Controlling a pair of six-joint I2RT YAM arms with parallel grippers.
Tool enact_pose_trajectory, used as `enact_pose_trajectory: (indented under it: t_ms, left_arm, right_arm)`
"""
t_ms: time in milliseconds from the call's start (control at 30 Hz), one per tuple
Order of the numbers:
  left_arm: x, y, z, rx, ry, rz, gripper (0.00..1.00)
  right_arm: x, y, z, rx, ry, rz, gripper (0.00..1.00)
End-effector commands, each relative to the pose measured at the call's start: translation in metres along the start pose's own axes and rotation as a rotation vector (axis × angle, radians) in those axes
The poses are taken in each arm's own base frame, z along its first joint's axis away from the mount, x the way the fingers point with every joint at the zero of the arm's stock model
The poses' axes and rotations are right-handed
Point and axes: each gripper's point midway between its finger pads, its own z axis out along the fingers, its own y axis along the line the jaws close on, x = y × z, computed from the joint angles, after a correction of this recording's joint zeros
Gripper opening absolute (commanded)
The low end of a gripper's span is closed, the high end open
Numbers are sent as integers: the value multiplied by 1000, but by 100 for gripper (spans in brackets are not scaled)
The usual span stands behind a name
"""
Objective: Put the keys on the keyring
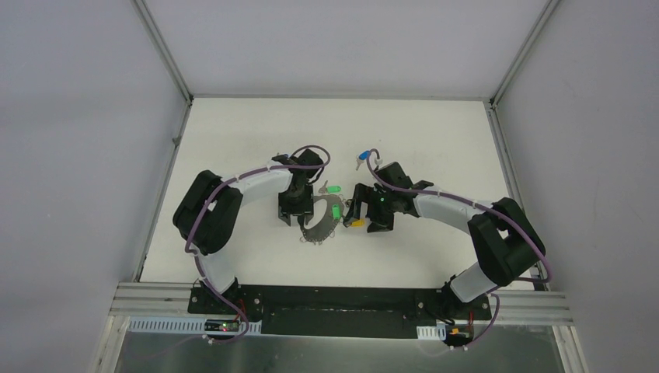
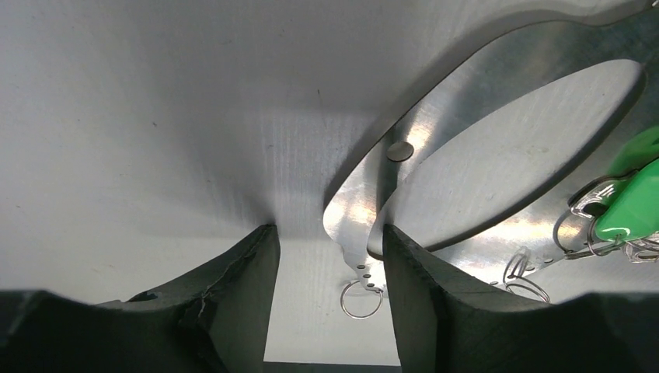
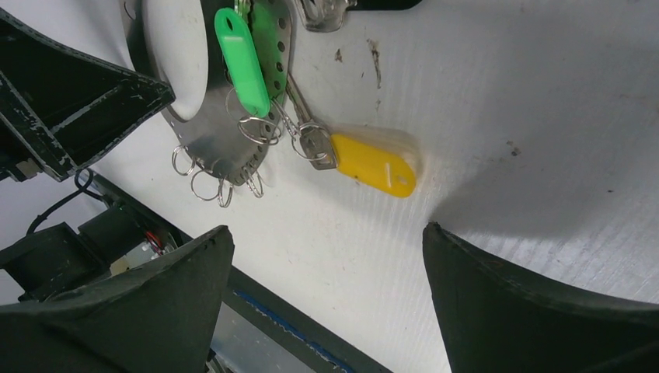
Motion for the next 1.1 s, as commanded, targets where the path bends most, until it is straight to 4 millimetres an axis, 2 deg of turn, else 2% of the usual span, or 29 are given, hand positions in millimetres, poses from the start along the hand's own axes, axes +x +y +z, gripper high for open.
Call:
enact_pose_trajectory:
  t_ms: [0,200,433,533,733,900,1067]
  left_arm:
    - [14,-29,3,70,57,-36,52]
    - [21,-67,-4,209,77,-79,51]
    - [14,-103,-19,444,14,-144,52]
    - [10,-101,-29,465,-39,-158,52]
    - [6,-78,-49,436,-173,-162,54]
    - [10,-61,-64,428,-252,-166,55]
    - [15,-50,-79,445,-317,-167,57]
  right_arm:
    - [8,12,-6,-43,48,-31,93]
    - [14,13,-12,-53,86,-77,93]
    - [16,18,-21,-72,77,-122,93]
    - [15,20,-25,-80,70,-134,93]
    - [13,24,-27,-88,70,-151,91]
    - [14,24,-23,-86,98,-145,80]
    - [13,29,-20,-103,105,-141,62]
